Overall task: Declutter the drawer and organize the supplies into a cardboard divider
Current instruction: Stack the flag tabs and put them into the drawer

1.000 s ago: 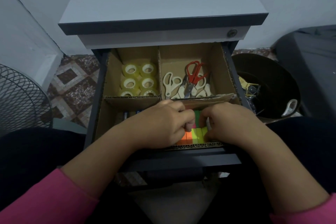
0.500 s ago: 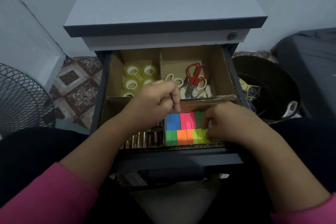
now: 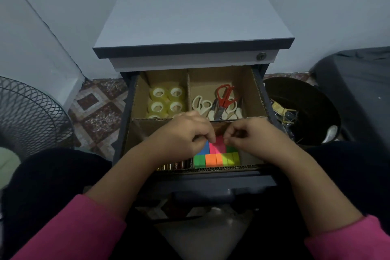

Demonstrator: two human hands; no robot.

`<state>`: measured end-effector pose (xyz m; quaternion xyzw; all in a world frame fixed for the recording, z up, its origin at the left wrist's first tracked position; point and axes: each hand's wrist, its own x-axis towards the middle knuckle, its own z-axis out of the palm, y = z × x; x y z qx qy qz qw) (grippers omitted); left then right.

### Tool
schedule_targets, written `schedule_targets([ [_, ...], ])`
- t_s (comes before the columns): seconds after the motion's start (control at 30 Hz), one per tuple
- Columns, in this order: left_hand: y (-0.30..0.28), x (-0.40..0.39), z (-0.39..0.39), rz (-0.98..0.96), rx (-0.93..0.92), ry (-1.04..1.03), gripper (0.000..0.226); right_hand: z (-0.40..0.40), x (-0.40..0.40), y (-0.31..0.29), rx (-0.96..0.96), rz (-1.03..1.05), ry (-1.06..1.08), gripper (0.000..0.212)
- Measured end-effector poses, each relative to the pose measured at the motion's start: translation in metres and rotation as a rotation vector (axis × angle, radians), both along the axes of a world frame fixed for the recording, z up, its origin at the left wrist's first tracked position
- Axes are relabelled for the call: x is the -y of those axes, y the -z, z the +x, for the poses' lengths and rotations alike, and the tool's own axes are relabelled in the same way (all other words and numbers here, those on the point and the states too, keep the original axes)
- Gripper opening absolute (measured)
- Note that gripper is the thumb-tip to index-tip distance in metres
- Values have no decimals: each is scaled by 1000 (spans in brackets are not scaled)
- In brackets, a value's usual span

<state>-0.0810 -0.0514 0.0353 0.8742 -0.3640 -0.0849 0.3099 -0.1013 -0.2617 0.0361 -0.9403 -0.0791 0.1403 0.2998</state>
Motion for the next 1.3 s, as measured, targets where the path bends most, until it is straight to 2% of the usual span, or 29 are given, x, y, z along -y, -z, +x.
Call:
schedule_targets([
  [0.13,-3,1,-14,60,45,10,21,-6,-6,-4,-62,183,-82,12],
  [0.23,-3,-3,-24,99,48,14,20,-11,-10,-7,-83,208,-154,8],
  [0.37,-8,-11,-31,165,-64,-16,3,-19,-13,-13,-141,265,-200,6],
  [0.43,-10,-14,-34,175,-153,-27,11,-23,-15,-17,-201,286,-244,13],
  [0.5,-12,-17,-37,155,-250,-33,19,-27,-15,-21,-253,263,-276,23],
  [0.57,-16,-21,-41,163,-322,-30,18,-31,-17,-23,-268,187,-306,36],
  [0.63,-20,-25,-44,191,-360,-21,36,-34,-19,-28,-274,102,-338,48],
  [0.8,-20,-26,-50,339,-272,19,66,-40,-26,-35,-288,-84,-387,70],
  [0.9,-16,-23,-51,393,-245,57,71,-41,-31,-31,-238,-211,-430,81],
  [1.2,-10,-21,-52,379,-148,29,54,-42,-31,-28,-51,-194,-453,67],
  [1.3,-9,-23,-49,339,-139,26,56,-39,-31,-26,-18,-194,-443,63],
])
